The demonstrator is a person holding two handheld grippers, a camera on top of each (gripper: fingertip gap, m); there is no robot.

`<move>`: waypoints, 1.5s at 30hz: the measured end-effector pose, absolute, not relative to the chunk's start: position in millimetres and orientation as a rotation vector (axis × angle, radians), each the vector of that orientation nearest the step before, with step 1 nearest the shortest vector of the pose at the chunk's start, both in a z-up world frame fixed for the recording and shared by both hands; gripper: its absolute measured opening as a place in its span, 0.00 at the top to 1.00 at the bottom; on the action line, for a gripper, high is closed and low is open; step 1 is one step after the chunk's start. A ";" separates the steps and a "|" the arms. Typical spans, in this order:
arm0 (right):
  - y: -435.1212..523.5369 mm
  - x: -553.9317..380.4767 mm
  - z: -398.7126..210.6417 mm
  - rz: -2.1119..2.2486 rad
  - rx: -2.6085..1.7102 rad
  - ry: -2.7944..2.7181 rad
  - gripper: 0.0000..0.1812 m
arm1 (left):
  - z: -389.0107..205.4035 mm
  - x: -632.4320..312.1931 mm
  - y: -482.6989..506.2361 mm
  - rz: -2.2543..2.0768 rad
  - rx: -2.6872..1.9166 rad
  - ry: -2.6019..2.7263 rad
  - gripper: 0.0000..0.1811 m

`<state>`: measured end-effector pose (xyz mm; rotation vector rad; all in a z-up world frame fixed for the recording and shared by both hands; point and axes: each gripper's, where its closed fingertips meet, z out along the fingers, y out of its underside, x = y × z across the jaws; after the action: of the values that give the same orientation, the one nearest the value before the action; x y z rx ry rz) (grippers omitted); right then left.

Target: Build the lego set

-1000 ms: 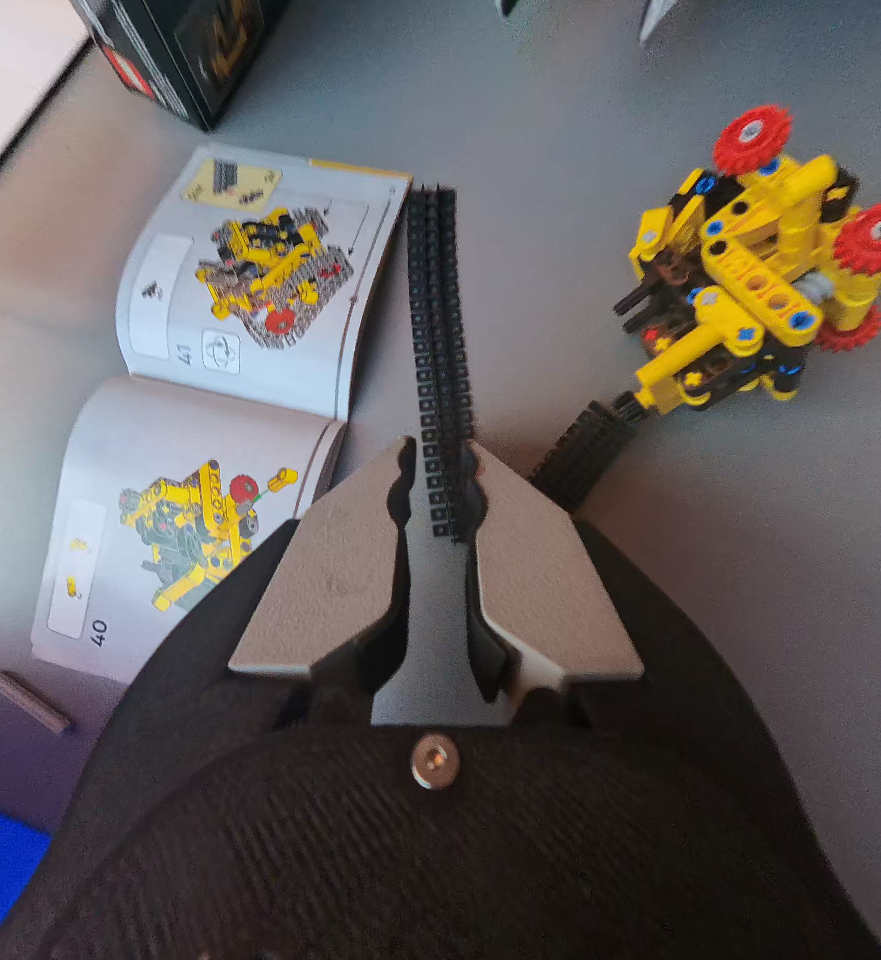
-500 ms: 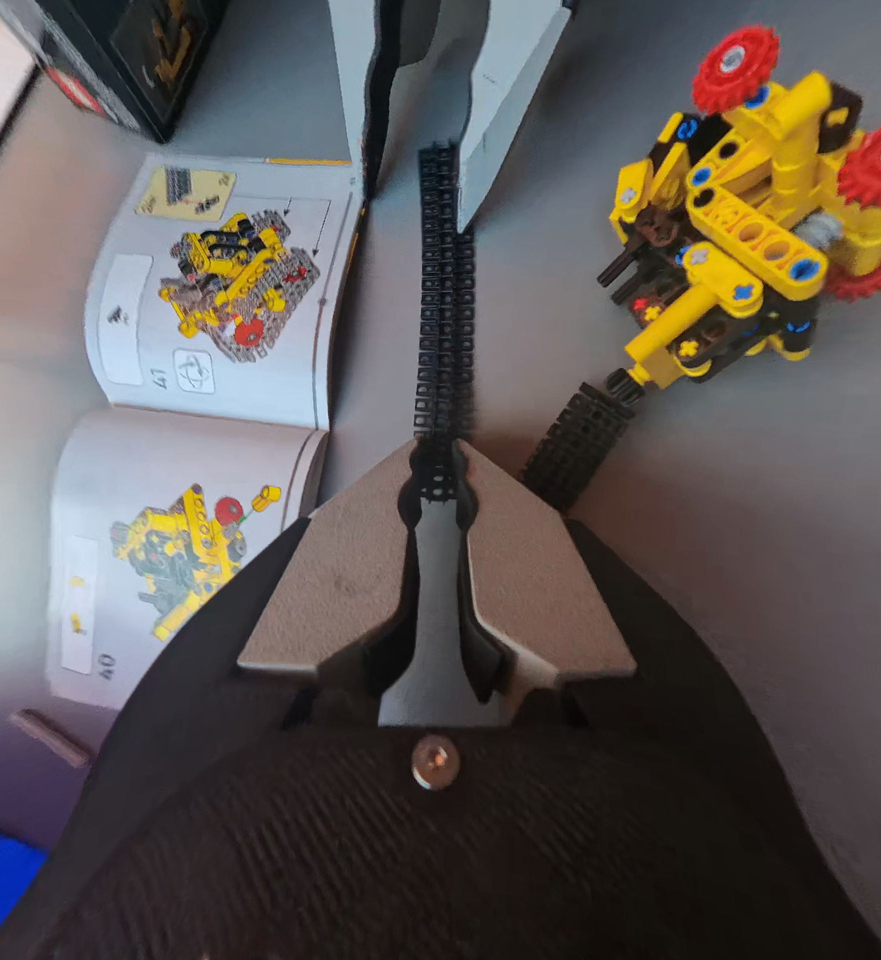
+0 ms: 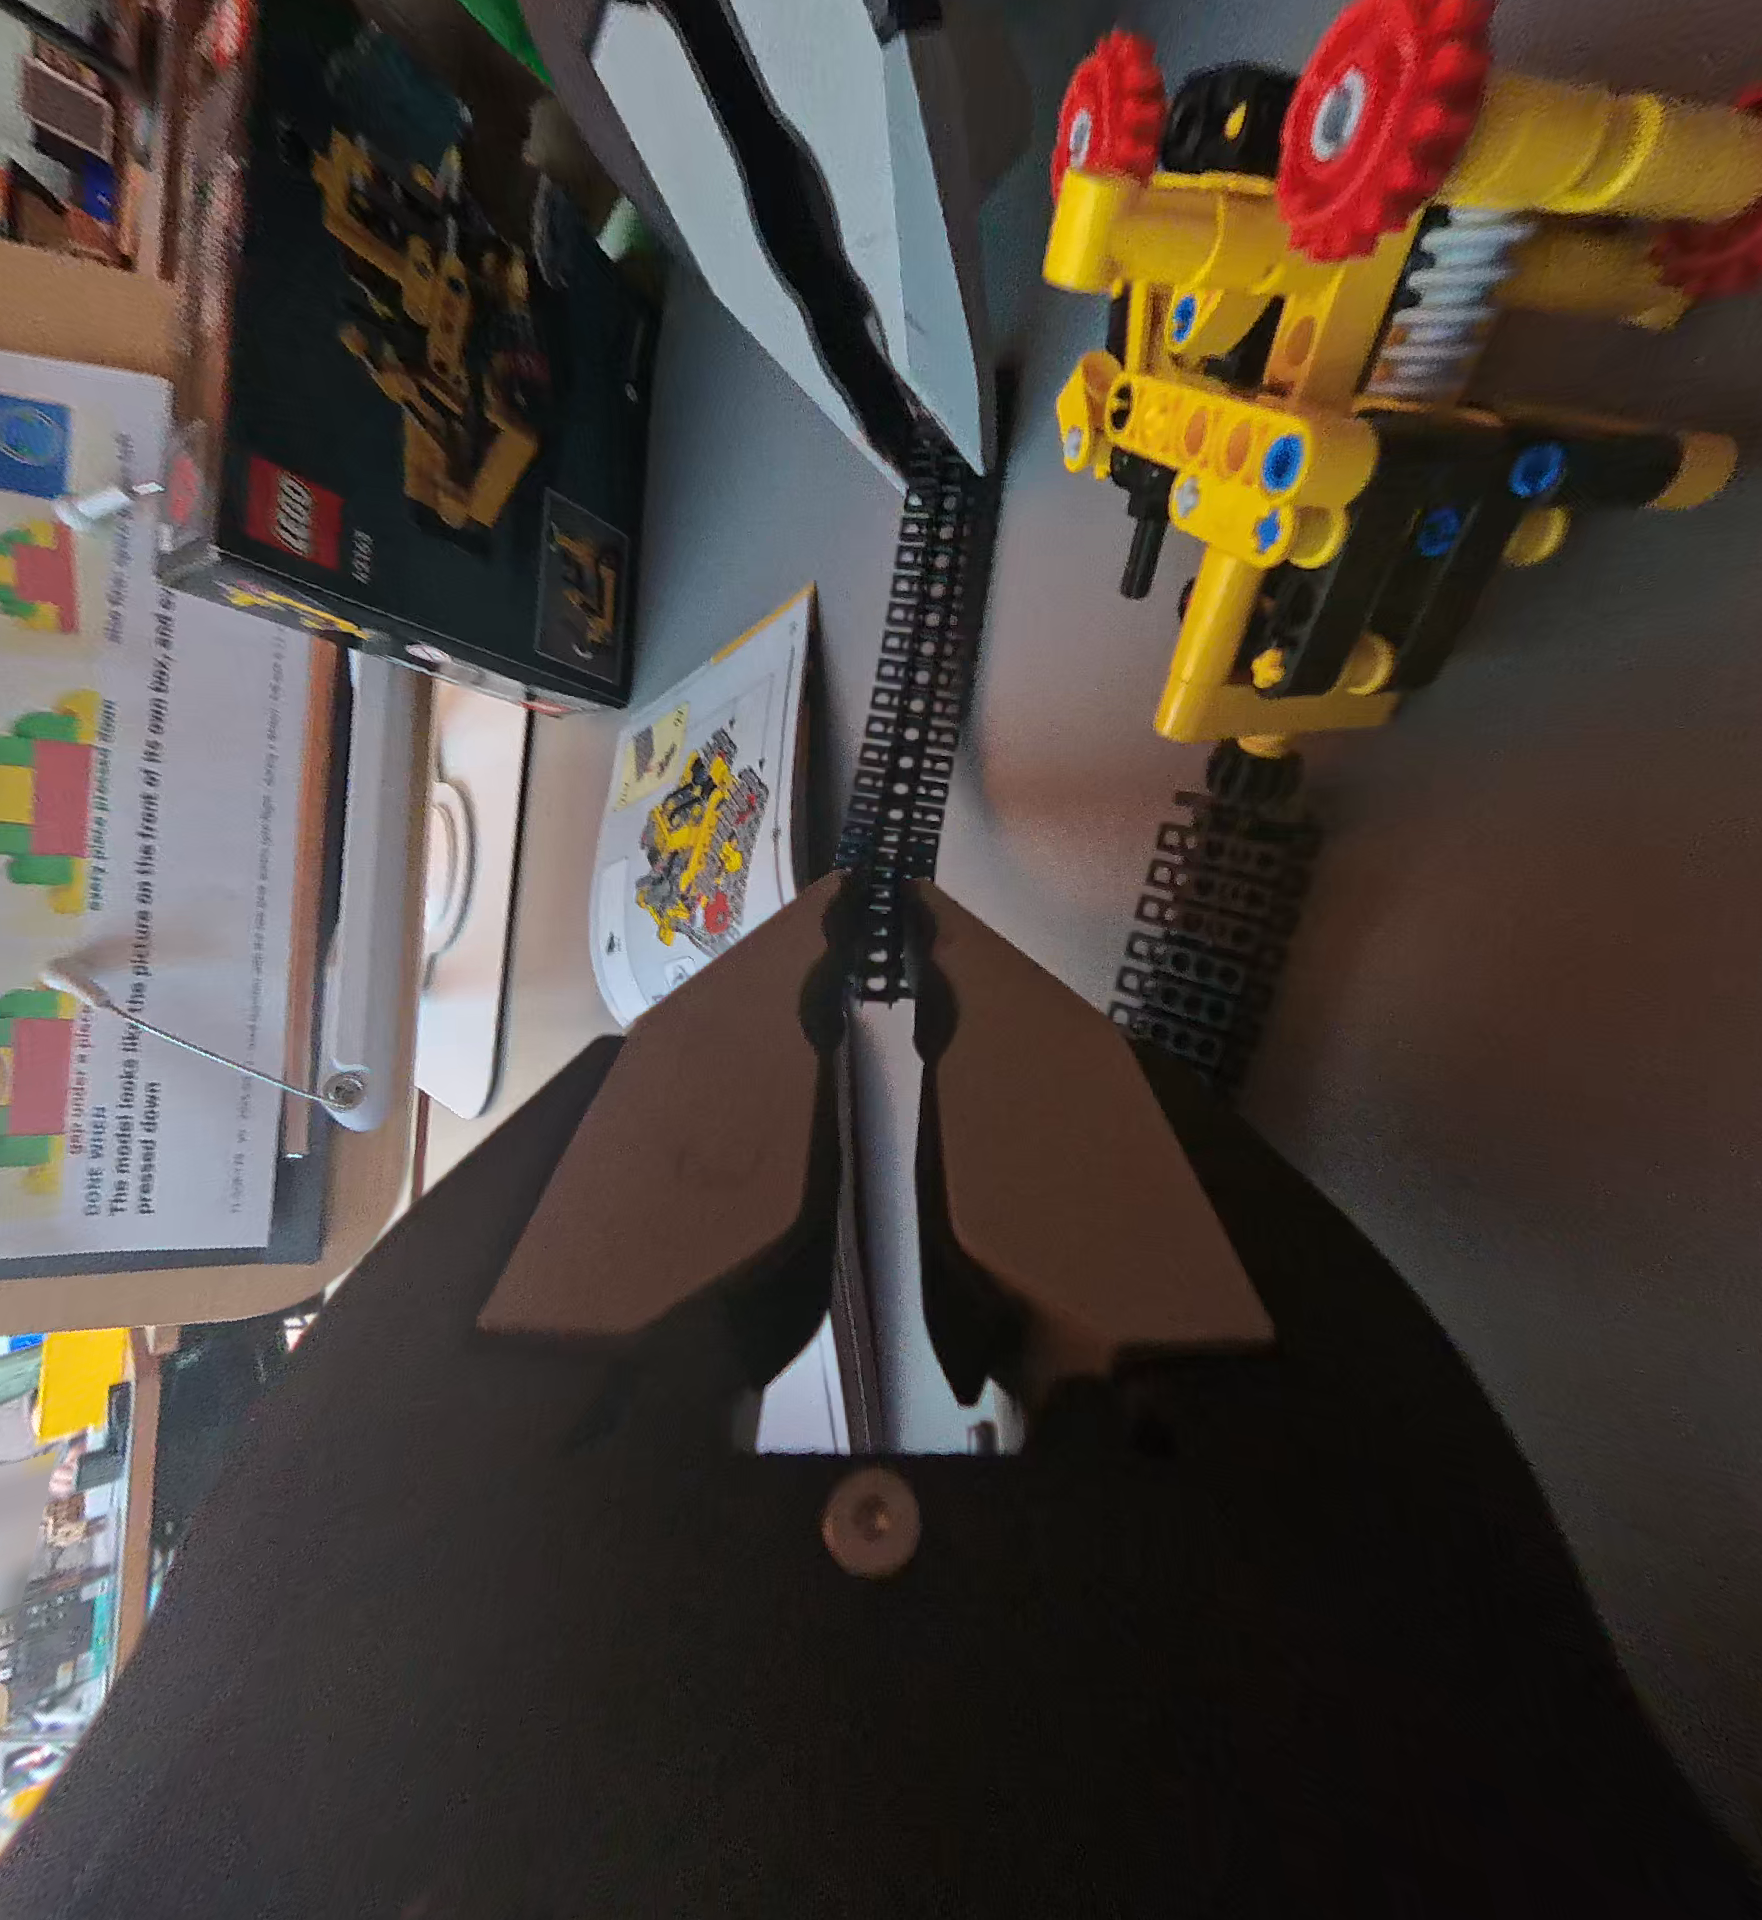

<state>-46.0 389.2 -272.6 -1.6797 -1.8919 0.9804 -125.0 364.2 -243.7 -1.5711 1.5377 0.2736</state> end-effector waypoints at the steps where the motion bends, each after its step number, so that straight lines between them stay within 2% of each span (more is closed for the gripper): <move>1: 389.4 -45.6 -272.5 0.988 -1.687 -1.888 0.94 | -239.5 -123.6 363.8 0.271 -1.548 1.530 0.98; 7: 397.4 -45.8 -259.7 0.964 -1.657 -1.809 0.94 | -243.6 -132.2 368.3 0.273 -1.613 1.486 0.97; 11: 404.3 -48.7 -237.0 0.874 -1.571 -1.740 0.94 | -238.2 -133.1 366.3 0.016 -1.772 1.345 0.89; 15: 398.8 -49.5 -228.5 0.755 -1.467 -1.774 0.94 | -222.4 -140.0 374.2 -0.185 -1.856 1.135 0.90; 25: 381.0 -47.3 -222.8 0.575 -1.297 -1.899 0.94 | -235.1 -147.8 395.2 0.011 -1.848 1.117 0.84; 35: 362.7 -39.5 -210.0 0.435 -1.078 -1.999 0.94 | -225.2 -119.7 390.2 -0.089 -1.775 1.171 0.74; 45: 372.9 -30.4 -217.7 0.003 -0.964 -2.087 0.94 | -226.1 -106.0 381.8 0.010 -1.687 1.289 0.73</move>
<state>-30.4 372.9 -217.7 -0.9637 -2.0872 0.0029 -106.0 381.8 -226.1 -1.6873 1.2893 0.0103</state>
